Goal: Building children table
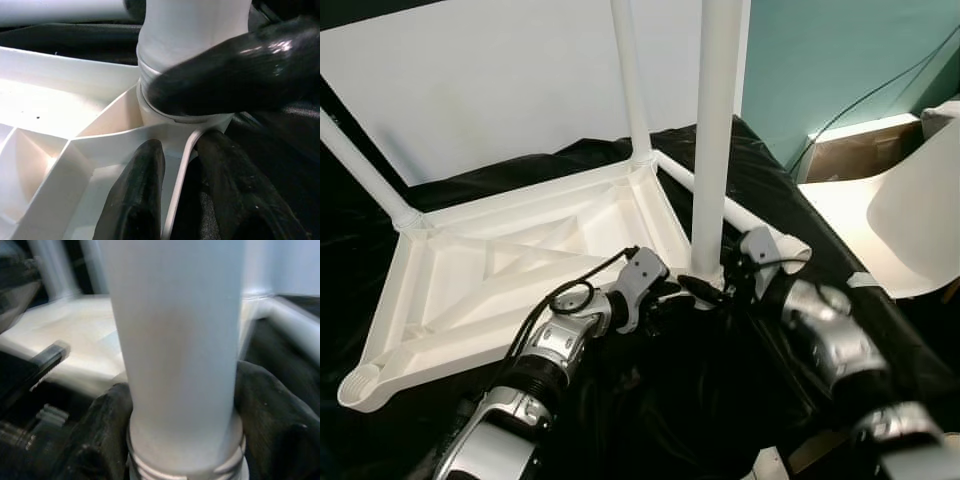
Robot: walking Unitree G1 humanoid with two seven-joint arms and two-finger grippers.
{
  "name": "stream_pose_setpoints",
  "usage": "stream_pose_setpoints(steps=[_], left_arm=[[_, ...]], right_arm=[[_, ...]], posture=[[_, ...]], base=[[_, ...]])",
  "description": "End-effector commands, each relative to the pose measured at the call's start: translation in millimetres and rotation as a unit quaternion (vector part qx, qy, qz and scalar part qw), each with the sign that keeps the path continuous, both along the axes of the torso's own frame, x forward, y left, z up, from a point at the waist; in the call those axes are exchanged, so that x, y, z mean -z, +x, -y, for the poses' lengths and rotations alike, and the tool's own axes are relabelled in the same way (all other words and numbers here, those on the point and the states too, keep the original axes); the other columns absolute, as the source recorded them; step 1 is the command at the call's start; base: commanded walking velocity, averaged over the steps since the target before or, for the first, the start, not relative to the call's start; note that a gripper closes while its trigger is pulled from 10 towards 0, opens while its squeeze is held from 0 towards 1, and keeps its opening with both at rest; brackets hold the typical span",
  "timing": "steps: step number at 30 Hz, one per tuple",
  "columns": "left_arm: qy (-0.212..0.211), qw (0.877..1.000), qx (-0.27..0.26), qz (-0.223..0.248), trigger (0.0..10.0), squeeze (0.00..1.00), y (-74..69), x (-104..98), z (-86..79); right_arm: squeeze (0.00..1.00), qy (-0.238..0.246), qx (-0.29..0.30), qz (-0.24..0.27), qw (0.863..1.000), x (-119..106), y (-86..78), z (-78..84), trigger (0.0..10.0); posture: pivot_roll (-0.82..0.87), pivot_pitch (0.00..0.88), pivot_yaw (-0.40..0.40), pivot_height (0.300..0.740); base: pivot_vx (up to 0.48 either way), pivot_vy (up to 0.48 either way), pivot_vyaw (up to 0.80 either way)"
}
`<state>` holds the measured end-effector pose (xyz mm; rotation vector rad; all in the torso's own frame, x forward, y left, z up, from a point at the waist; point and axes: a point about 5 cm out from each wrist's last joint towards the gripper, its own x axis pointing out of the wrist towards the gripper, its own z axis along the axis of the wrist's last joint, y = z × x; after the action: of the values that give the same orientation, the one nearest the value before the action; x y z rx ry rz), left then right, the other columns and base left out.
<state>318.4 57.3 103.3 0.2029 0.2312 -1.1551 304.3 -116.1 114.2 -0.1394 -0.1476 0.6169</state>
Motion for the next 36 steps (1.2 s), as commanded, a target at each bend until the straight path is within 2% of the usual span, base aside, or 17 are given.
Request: stream_pose_setpoints(steps=[1,4,5,12,13,14,16,17,20,21,22,26,30,36], left_arm=[[0.021,0.999,-0.001,-0.032,10.0,0.0,-6.5,17,-0.7],[0.02,0.999,-0.001,-0.033,10.0,0.0,-7.0,17,-0.5],[0.02,0.999,-0.001,-0.034,10.0,0.0,-7.7,18,-0.3],[0.021,0.999,-0.002,-0.035,10.0,0.0,-8.8,20,-1.7],[0.021,0.999,-0.004,-0.035,10.0,0.0,-8.1,19,-2.5],[0.021,0.999,-0.005,-0.035,10.0,0.0,-7.7,19,-2.7],[0.021,0.999,-0.005,-0.035,10.0,0.0,-7.6,19,-2.7],[0.021,0.999,-0.005,-0.034,10.0,0.0,-7.4,19,-2.7],[0.022,0.999,-0.006,-0.033,10.0,0.0,-7.1,19,-2.3],[0.022,0.999,-0.006,-0.032,10.0,0.0,-7.1,19,-1.8],[0.023,0.999,-0.006,-0.031,10.0,0.0,-7.1,19,-1.2],[0.023,0.999,-0.005,-0.031,10.0,0.0,-7.1,19,-0.4],[0.021,0.999,0.001,-0.028,10.0,0.0,-7.7,18,1.9],[0.022,0.999,-0.001,-0.027,10.0,0.0,-7.4,17,0.7]], right_arm=[[0.0,0.035,0.077,-0.005,0.996,9,-4.7,-3.6,0.0],[0.0,0.042,0.088,-0.011,0.995,13,-8.9,-5.7,0.0],[0.0,0.04,0.067,-0.025,0.997,19,-13.2,-12.0,0.0],[0.0,0.027,0.055,-0.034,0.998,18,-11.1,-11.3,0.0],[0.0,0.017,0.033,-0.036,0.999,18,-12.7,-14.2,4.7],[0.0,0.013,0.026,-0.035,0.999,19,-14.0,-16.0,10.0],[0.0,0.011,0.022,-0.033,0.999,19,-14.8,-17.2,10.0],[1.0,0.007,0.008,-0.034,0.999,19,-15.1,-17.7,10.0],[1.0,-0.016,-0.026,-0.027,0.999,17,-12.6,-15.9,10.0],[0.0,-0.036,-0.05,-0.017,0.998,13,-9.2,-13.1,10.0],[0.0,-0.053,-0.069,-0.006,0.996,9,-6.0,-10.4,10.0],[0.0,-0.07,-0.091,0.005,0.993,3,-2.1,-7.2,10.0],[0.0,-0.132,-0.153,0.022,0.979,-16,15.1,8.8,10.0],[0.0,-0.148,-0.161,0.026,0.975,-22,22.6,11.1,10.0]], posture=[[-0.03,0.0,0.105,0.74],[-0.03,0.0,0.105,0.74],[-0.03,0.0,0.105,0.74],[-0.02,0.0,0.1,0.74],[-0.02,0.0,0.098,0.74],[-0.02,0.0,0.098,0.74],[-0.02,0.0,0.098,0.74],[-0.02,0.0,0.097,0.74],[-0.03,0.0,0.095,0.74],[-0.03,0.0,0.094,0.74],[-0.03,0.0,0.093,0.74],[-0.03,0.0,0.095,0.74],[-0.02,0.0,0.091,0.74],[-0.01,0.0,0.089,0.74]], base=[[0.0,0.0,0.0],[0.0,0.0,0.0],[0.0,0.0,0.0],[0.0,0.0,0.0],[0.0,0.0,0.0],[0.0,0.0,0.0],[0.0,0.0,0.0],[0.0,0.0,0.0],[0.0,0.0,0.0],[0.0,0.0,0.0],[0.0,0.0,0.0],[0.0,0.0,0.0],[0.0,0.0,0.0],[0.0,0.0,0.0]])
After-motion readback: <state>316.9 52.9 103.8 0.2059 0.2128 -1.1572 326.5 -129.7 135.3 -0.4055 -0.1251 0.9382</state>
